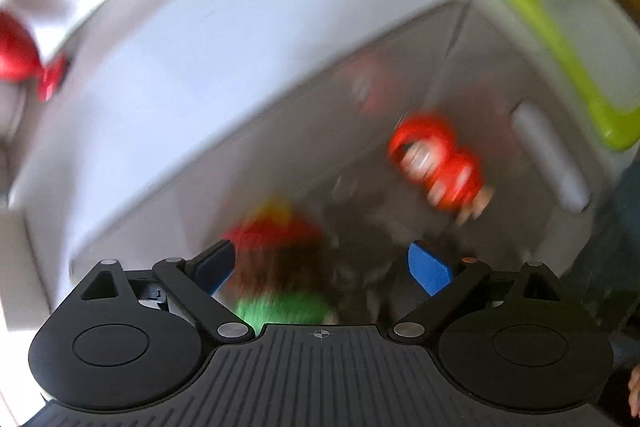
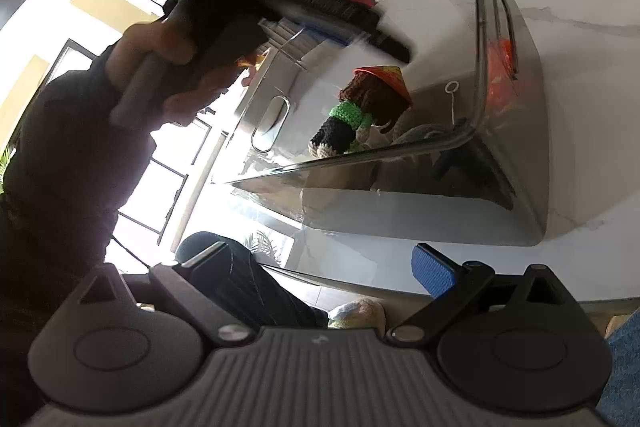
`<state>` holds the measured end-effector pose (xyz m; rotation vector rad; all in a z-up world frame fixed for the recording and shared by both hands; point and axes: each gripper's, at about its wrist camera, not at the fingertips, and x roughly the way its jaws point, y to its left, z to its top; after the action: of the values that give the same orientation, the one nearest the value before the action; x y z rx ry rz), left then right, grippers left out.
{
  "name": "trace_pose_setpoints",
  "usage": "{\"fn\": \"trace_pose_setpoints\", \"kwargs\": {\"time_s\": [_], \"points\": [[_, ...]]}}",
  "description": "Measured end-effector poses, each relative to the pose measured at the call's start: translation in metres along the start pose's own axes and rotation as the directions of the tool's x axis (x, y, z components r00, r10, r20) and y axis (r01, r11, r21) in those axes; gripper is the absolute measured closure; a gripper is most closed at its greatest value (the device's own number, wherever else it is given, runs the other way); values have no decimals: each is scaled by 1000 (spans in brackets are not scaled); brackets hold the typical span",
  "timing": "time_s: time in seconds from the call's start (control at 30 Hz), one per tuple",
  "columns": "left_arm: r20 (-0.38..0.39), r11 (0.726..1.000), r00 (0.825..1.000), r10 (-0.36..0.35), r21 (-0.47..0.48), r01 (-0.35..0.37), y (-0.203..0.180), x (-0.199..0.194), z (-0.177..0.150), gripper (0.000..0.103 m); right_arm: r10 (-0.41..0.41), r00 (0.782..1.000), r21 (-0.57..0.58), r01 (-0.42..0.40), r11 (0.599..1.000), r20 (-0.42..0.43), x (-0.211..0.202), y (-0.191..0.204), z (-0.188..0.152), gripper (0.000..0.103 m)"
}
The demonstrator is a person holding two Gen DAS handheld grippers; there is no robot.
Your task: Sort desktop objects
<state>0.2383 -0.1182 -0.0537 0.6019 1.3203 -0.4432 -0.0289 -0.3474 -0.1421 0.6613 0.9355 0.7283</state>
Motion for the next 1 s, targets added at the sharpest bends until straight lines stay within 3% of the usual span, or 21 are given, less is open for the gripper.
{"fn": "trace_pose_setpoints", "kwargs": {"time_s": [0.1,0.13,0.23,0.27,0.3,0.4,0.5,0.57,0.67,0.73,0.83,0.87,0.9,0.93,0.97,1.0], "points": [[-91,994,996,11,-105,-21,26,18,-11,6,20,1000,-8,-20,1000,-8,5,3,1,5],[-116,991,993,-1,-133,-15,46,10,-25,6,25,1000,-6,-25,1000,-13,8,4,1,5],[-160,982,985,-57,-189,26,56,35,-30,12,16,999,-11,-16,1000,-30,13,5,-1,6],[-155,984,987,-38,-178,10,56,36,-32,36,14,999,-12,-14,1000,-30,13,6,-2,5],[-139,989,990,-5,-148,-16,54,33,-34,45,14,999,-8,-14,1000,-29,13,5,-2,5],[-25,998,1000,-16,-66,15,49,11,-43,46,14,1000,4,-13,1000,-26,12,4,-1,5],[62,993,996,63,100,-69,33,-11,-52,46,21,999,5,-21,1000,-33,15,4,0,6],[150,948,979,138,266,-175,14,-23,-60,46,31,999,7,-31,999,-36,17,3,-1,5],[237,825,945,224,470,-313,-16,-25,-70,47,37,998,8,-37,999,-42,19,3,-1,5],[252,758,931,265,542,-362,-23,-17,-74,47,38,998,10,-38,999,-43,20,3,-1,6],[256,698,923,288,603,-386,-25,-10,-76,41,43,998,12,-42,999,-41,19,3,-1,6],[262,692,921,289,608,-390,-23,-10,-73,31,43,998,11,-43,999,-41,18,3,-1,6],[276,690,916,292,602,-402,-22,-8,-70,14,42,998,9,-41,999,-41,18,3,-2,6],[299,696,907,297,583,-420,-18,-12,-67,5,41,998,6,-40,999,-41,17,3,-2,5],[309,719,907,286,557,-417,-14,-18,-63,4,39,998,6,-39,999,-40,17,3,-2,5],[287,766,924,251,525,-371,-5,-27,-58,4,38,999,7,-38,999,-39,16,3,-1,5]]}}
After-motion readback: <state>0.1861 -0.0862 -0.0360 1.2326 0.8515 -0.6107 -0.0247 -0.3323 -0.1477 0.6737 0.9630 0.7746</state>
